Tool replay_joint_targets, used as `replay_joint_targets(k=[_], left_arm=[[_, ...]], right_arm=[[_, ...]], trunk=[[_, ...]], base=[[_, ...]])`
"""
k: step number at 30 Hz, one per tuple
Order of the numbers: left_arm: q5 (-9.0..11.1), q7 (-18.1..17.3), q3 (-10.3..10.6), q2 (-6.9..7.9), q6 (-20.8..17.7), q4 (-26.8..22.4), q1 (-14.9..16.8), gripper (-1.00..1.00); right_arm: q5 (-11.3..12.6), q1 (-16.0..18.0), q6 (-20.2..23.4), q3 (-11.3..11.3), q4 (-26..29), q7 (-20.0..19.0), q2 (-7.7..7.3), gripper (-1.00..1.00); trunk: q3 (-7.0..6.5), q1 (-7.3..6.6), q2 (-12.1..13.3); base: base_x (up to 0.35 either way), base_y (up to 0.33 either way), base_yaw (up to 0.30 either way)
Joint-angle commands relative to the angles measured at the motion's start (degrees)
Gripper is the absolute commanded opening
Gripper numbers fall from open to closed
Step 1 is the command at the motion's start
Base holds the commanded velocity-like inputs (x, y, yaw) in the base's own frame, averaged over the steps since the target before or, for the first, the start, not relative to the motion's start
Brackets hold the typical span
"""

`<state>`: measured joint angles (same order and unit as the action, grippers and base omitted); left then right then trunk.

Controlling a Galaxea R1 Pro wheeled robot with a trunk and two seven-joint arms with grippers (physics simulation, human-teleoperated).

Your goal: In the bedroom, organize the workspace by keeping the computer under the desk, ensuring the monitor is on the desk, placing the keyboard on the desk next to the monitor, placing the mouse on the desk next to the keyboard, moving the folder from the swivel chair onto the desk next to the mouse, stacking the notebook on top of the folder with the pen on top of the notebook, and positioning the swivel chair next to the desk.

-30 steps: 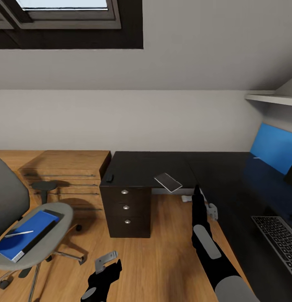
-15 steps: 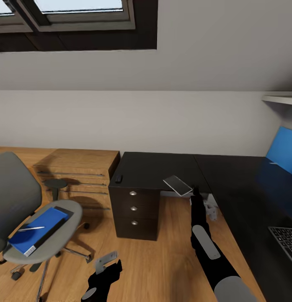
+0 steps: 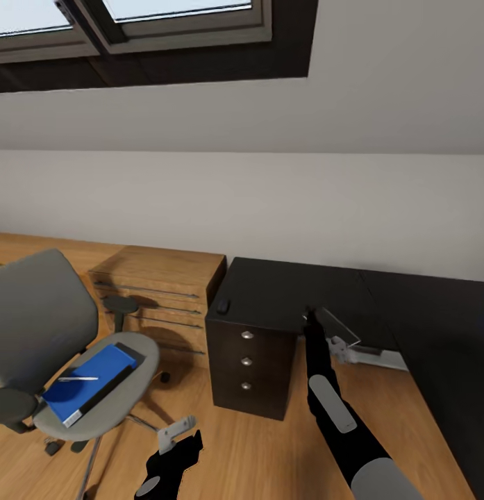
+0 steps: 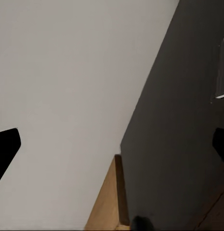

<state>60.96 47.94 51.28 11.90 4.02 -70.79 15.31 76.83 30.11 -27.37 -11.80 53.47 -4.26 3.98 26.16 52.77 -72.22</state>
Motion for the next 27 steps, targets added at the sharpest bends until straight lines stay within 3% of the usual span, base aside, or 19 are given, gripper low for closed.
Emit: replay_joint_targets(k=[1, 4, 5, 6, 14, 21, 24, 27], left_arm=[[0.5, 0.2, 0.2, 0.05, 0.4, -0.1, 0.1, 1.0], [0.5, 0.2, 0.2, 0.06, 0.4, -0.1, 0.1, 1.0], [0.5, 0.3, 0.2, 0.08, 0.5, -0.1, 0.1, 1.0], [0.5, 0.3, 0.2, 0.1, 0.5, -0.1, 0.1, 1.0], [0.6, 0.3, 0.2, 0.05, 0.5, 0.0, 0.1, 1.0], [0.6, 0.3, 0.2, 0.1, 0.5, 0.0, 0.1, 1.0], [0.6, 0.2, 0.2, 0.12, 0.5, 0.0, 0.1, 1.0], [0.6, 0.2, 0.2, 0.08, 0.5, 0.0, 0.1, 1.0]], right_arm=[[0.6, 0.0, -0.3, -0.3, 0.0, -0.3, -0.02, 1.0], [0.6, 0.0, -0.3, -1.3, 0.0, 0.7, -0.02, 1.0], [0.5, 0.0, -0.3, -3.8, 0.0, 1.7, -0.04, 1.0], [0.5, 0.0, -0.3, -4.3, 0.0, 1.8, -0.04, 1.0], [0.6, 0.0, -0.3, -5.3, -1.4, 2.0, -0.12, 1.0], [0.6, 0.0, -0.3, -5.3, -1.4, 1.5, -0.29, 1.0], [-1.7, 0.0, -0.3, -5.3, -1.4, 1.4, -0.46, 1.0], [-6.0, 0.0, -0.5, -5.3, -1.4, 1.7, -0.44, 1.0]], trunk=[[0.05, 0.03, 0.0], [0.05, 0.03, 0.0], [0.05, 0.03, 0.0], [0.05, 0.03, 0.0], [0.05, 0.03, 0.0], [0.05, 0.03, 0.0], [0.05, 0.03, 0.0], [0.05, 0.03, 0.0]], base=[[0.321, 0.0, 0.272], [0.322, 0.0, 0.274], [0.322, 0.0, 0.278], [0.322, 0.0, 0.278], [0.322, 0.0, 0.268], [0.322, 0.0, 0.058], [0.322, 0.0, 0.006], [0.321, 0.0, 0.002]])
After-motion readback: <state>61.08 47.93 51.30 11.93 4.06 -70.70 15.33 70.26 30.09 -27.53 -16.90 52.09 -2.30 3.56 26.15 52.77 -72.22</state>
